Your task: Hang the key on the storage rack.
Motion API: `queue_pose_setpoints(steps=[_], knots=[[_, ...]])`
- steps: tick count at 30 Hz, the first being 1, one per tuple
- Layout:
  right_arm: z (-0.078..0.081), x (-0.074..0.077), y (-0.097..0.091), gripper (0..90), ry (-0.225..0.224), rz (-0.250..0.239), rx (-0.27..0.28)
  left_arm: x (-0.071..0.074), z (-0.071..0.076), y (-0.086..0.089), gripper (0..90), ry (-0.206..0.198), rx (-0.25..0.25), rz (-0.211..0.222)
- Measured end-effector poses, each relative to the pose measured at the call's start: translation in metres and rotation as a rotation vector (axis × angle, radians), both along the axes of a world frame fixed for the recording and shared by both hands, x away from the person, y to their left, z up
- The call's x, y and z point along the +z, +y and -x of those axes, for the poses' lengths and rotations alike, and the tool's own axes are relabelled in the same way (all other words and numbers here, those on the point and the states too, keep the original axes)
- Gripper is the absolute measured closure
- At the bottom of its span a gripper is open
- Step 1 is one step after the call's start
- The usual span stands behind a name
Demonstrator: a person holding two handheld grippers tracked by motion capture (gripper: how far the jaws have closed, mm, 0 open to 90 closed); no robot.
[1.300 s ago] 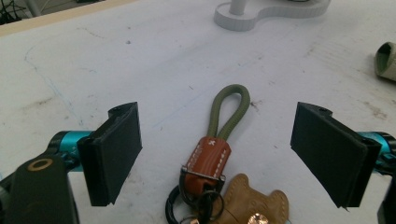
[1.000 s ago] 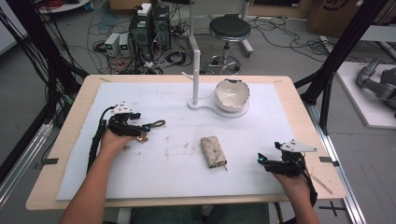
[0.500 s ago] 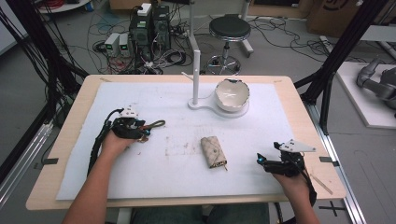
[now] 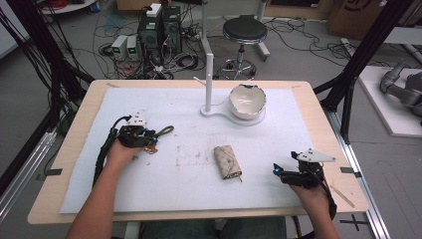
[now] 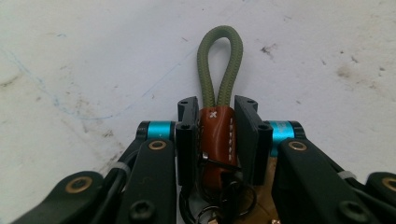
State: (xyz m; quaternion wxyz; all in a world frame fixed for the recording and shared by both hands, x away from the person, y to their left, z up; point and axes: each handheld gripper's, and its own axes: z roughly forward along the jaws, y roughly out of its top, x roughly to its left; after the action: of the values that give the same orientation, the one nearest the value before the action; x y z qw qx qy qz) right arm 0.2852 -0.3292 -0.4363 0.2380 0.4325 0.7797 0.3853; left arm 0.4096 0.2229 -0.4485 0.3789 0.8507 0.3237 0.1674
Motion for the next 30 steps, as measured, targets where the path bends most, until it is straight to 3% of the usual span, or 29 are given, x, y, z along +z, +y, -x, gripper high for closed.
queue_pose_setpoints(steps=[2,6,9,12,17,30], knots=[[-0.001,0.000,0.001,17.5,-0.001,0.000,0.002,0.001,0.001,0.001,71.4,-0.003,0.005,-0.005],[-0.003,0.000,0.004,17.5,0.001,0.002,0.011,0.008,0.005,0.004,71.6,-0.044,0.013,0.026],[-0.005,0.000,0.007,17.5,0.001,0.005,0.020,0.020,0.012,0.002,71.7,-0.104,0.004,0.065],[-0.007,0.000,0.008,17.5,0.001,0.006,0.025,0.026,0.015,-0.001,71.9,-0.125,-0.001,0.086],[-0.009,0.000,0.012,17.5,0.000,0.006,0.029,0.048,0.023,-0.014,72.1,-0.200,-0.023,0.138],[-0.014,0.000,0.019,17.5,0.000,0.015,0.056,0.087,0.019,-0.038,72.3,-0.274,-0.039,0.207]])
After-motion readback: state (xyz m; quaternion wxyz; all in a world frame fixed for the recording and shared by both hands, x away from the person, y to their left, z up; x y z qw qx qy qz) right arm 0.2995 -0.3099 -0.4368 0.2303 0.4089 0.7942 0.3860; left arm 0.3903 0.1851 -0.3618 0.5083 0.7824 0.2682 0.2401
